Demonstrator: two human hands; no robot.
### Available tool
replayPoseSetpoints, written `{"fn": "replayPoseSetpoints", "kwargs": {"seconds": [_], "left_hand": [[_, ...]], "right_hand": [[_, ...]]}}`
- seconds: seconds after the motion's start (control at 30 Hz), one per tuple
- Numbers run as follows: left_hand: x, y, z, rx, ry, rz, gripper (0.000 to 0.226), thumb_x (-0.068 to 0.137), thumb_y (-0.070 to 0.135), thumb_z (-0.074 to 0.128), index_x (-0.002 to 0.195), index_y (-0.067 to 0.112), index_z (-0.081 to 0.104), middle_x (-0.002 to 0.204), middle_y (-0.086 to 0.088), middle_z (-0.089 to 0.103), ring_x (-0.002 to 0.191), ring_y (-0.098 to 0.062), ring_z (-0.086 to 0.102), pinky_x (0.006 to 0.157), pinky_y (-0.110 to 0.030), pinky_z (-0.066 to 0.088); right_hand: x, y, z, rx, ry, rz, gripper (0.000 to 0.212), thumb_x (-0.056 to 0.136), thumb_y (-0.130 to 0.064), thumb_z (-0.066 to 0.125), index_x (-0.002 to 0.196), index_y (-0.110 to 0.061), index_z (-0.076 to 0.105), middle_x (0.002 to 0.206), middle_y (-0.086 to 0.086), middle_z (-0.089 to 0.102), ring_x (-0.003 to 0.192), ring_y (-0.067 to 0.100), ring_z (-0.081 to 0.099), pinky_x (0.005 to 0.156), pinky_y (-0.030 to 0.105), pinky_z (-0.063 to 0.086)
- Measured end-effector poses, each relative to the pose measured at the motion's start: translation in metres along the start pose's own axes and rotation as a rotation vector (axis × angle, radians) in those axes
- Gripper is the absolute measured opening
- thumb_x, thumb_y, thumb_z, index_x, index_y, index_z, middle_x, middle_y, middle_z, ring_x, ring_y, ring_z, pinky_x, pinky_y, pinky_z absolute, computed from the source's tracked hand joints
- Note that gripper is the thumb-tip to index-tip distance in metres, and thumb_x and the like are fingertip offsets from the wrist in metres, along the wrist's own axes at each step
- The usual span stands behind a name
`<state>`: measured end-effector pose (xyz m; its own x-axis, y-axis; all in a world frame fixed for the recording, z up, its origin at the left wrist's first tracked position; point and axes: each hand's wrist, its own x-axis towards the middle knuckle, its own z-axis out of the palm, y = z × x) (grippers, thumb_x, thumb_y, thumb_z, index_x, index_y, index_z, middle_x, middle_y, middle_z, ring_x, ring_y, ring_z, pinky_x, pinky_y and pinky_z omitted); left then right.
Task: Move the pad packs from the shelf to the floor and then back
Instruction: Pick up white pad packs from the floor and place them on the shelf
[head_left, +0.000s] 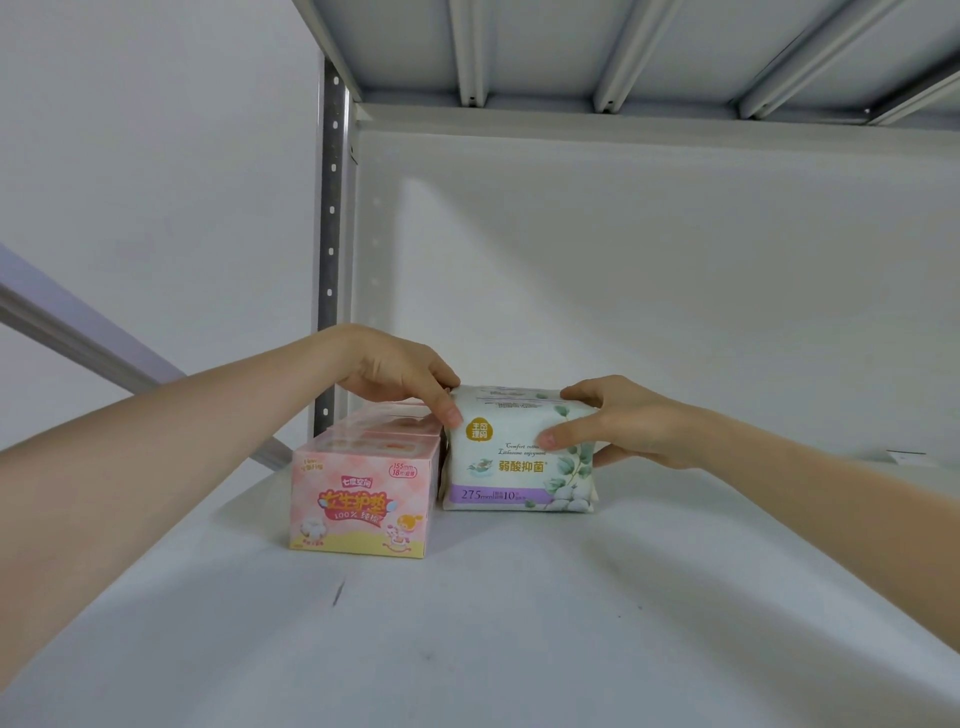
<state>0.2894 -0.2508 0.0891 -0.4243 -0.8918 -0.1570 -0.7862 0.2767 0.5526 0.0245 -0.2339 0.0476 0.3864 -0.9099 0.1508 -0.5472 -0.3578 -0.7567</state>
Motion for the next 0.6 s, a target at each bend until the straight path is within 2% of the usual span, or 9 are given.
{"fn": "replayPoseSetpoints", "kwargs": {"seconds": [0.1,0.27,0.3,0.37,0.4,0.47,0.53,0.6], "left_hand": [[-0.006,-0.001,0.003,-0.028,0.034,-0.005,0.072,0.064,0.03,0.086,0.129,0.012,0.06,0.128,0.008,0.063,0.126,-0.006,0.049,0.102,-0.022,0.036],[-0.019,-0.001,0.013,-0.088,0.102,-0.017,0.048,0.07,0.03,0.083,0.115,0.022,0.07,0.117,0.014,0.069,0.118,0.0,0.054,0.094,-0.019,0.036],[-0.022,-0.001,0.015,-0.108,0.131,-0.028,0.05,0.068,0.03,0.084,0.115,0.024,0.069,0.117,0.015,0.07,0.12,-0.002,0.053,0.094,-0.019,0.036],[-0.026,0.0,0.02,-0.134,0.237,-0.052,0.074,0.062,0.032,0.085,0.13,0.018,0.059,0.126,0.012,0.063,0.129,-0.007,0.045,0.106,-0.024,0.032],[-0.028,0.0,0.023,-0.125,0.292,-0.064,0.085,0.063,0.033,0.085,0.138,0.015,0.051,0.134,0.009,0.056,0.134,-0.01,0.04,0.113,-0.028,0.026],[-0.032,0.001,0.031,-0.097,0.383,-0.069,0.089,0.068,0.033,0.084,0.144,0.013,0.043,0.144,0.003,0.048,0.138,-0.014,0.036,0.116,-0.031,0.021],[-0.038,0.005,0.04,-0.063,0.473,-0.059,0.086,0.072,0.034,0.083,0.145,0.012,0.042,0.145,0.0,0.049,0.136,-0.015,0.04,0.111,-0.028,0.027],[-0.046,0.011,0.049,-0.032,0.563,-0.038,0.085,0.074,0.034,0.082,0.145,0.011,0.041,0.145,-0.002,0.048,0.134,-0.016,0.043,0.106,-0.024,0.031]], "right_hand": [[-0.002,-0.002,0.0,-0.029,0.007,0.009,0.047,0.068,-0.028,0.085,0.109,-0.019,0.063,0.099,-0.004,0.075,0.09,0.01,0.071,0.074,0.032,0.06],[-0.006,-0.007,0.002,-0.138,0.049,0.043,0.051,0.069,-0.039,0.083,0.11,-0.021,0.06,0.108,-0.007,0.068,0.102,0.01,0.062,0.089,0.039,0.053],[-0.007,-0.008,0.002,-0.155,0.058,0.05,0.049,0.069,-0.041,0.083,0.108,-0.023,0.059,0.109,-0.007,0.067,0.103,0.011,0.061,0.091,0.039,0.052],[-0.009,-0.01,0.004,-0.193,0.078,0.06,0.049,0.07,-0.044,0.081,0.107,-0.023,0.059,0.112,-0.006,0.065,0.106,0.013,0.058,0.091,0.037,0.05],[-0.01,-0.011,0.005,-0.213,0.091,0.061,0.053,0.071,-0.045,0.081,0.111,-0.021,0.058,0.116,-0.004,0.063,0.108,0.015,0.057,0.088,0.035,0.049],[-0.013,-0.014,0.009,-0.24,0.138,0.055,0.073,0.071,-0.046,0.081,0.129,-0.015,0.049,0.13,-0.001,0.055,0.115,0.019,0.053,0.084,0.032,0.046],[-0.02,-0.017,0.013,-0.276,0.194,0.036,0.091,0.072,-0.043,0.081,0.144,-0.012,0.035,0.14,0.005,0.046,0.125,0.024,0.047,0.096,0.035,0.044],[-0.03,-0.02,0.017,-0.308,0.24,0.007,0.093,0.075,-0.041,0.079,0.148,-0.012,0.029,0.145,0.008,0.041,0.131,0.026,0.042,0.103,0.037,0.04]]}}
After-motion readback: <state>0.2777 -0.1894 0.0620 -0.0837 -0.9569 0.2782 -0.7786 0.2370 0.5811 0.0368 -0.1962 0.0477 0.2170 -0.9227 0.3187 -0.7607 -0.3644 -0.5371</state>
